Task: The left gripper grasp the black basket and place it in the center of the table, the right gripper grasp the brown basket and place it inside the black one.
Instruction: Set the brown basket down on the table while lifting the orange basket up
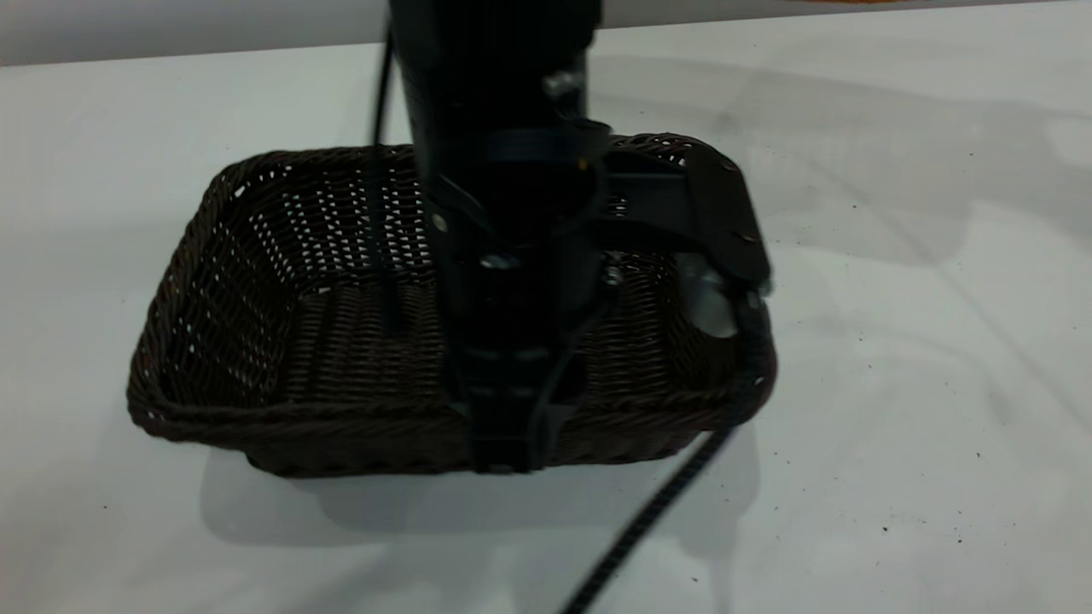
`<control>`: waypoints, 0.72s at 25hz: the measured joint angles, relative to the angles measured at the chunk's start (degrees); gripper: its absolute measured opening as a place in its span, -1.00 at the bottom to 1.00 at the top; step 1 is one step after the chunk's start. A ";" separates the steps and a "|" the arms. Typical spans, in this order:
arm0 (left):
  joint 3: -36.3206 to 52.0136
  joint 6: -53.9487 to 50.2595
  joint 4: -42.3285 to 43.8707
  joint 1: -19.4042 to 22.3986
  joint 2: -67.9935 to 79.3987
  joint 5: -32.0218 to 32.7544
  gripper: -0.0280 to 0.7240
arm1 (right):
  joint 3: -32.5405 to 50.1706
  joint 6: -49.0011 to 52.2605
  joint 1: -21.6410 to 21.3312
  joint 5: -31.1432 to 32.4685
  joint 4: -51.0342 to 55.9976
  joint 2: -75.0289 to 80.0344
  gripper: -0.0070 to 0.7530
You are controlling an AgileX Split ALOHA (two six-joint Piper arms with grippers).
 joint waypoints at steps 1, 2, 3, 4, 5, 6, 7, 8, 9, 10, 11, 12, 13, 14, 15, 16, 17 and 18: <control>0.00 -1.51 0.14 -0.30 0.00 -0.64 -0.40 | 0.00 -0.12 0.00 0.40 0.00 0.00 -0.71; 0.00 -3.09 0.33 -0.45 0.00 -1.15 -0.40 | 0.00 -0.31 0.00 0.83 0.00 0.00 -0.71; 0.00 -4.30 0.39 -0.63 0.00 -1.65 -0.41 | 0.00 -0.31 0.00 1.31 -0.06 0.00 -0.71; 0.00 -4.95 0.59 -0.74 0.00 -1.71 -0.41 | 0.00 -0.42 0.00 1.70 -0.10 0.00 -0.71; 0.00 -5.06 0.75 -0.83 0.00 -1.71 -0.41 | 0.00 -0.42 0.00 1.88 -0.10 0.00 -0.71; 0.00 -5.00 0.75 -0.81 0.00 -1.65 -0.41 | 0.00 -0.43 0.00 1.87 -0.10 0.00 -0.71; 0.00 -4.53 0.75 -0.81 0.00 -1.58 -0.41 | 0.00 -0.54 0.00 1.87 -0.10 0.00 -0.71; 0.00 -4.20 0.75 -0.84 0.00 -1.52 -0.41 | 0.00 -0.54 0.00 1.87 -0.10 0.00 -0.71; 0.00 -4.07 0.77 -0.84 0.00 -1.52 -0.41 | 0.00 -0.54 0.00 1.87 -0.10 0.00 -0.71; 0.00 -3.72 0.88 -0.84 0.00 -1.52 -0.41 | 0.00 -0.54 0.00 1.99 -0.10 0.00 -0.71; 0.00 -2.91 1.22 -0.84 0.00 -1.48 -0.41 | 0.00 -0.54 0.00 2.04 -0.10 0.00 -0.71; 0.00 -2.14 1.61 -0.84 0.00 -1.35 -0.41 | 0.00 -0.54 0.00 2.05 -0.10 0.00 -0.71; 0.00 -0.97 1.96 -0.84 0.00 -1.14 -0.41 | 0.00 -0.54 0.00 2.05 -0.10 0.00 -0.71; 0.00 0.07 2.11 -0.84 0.00 -0.96 -0.41 | 0.00 -0.54 0.00 2.05 -0.10 0.00 -0.71; 0.00 0.76 2.21 -0.84 0.00 -0.85 -0.41 | 0.00 -0.54 0.00 2.05 -0.10 0.00 -0.71; 0.00 1.29 2.20 -0.84 0.00 -0.78 -0.41 | 0.00 -0.54 0.00 2.05 -0.10 0.00 -0.71; 0.00 1.59 2.20 -0.84 0.00 -0.57 -0.42 | 0.00 -0.54 0.00 2.05 -0.10 0.00 -0.71; 0.00 1.79 2.23 -0.84 0.00 -0.40 -0.42 | 0.00 -0.54 0.00 2.05 -0.10 0.00 -0.71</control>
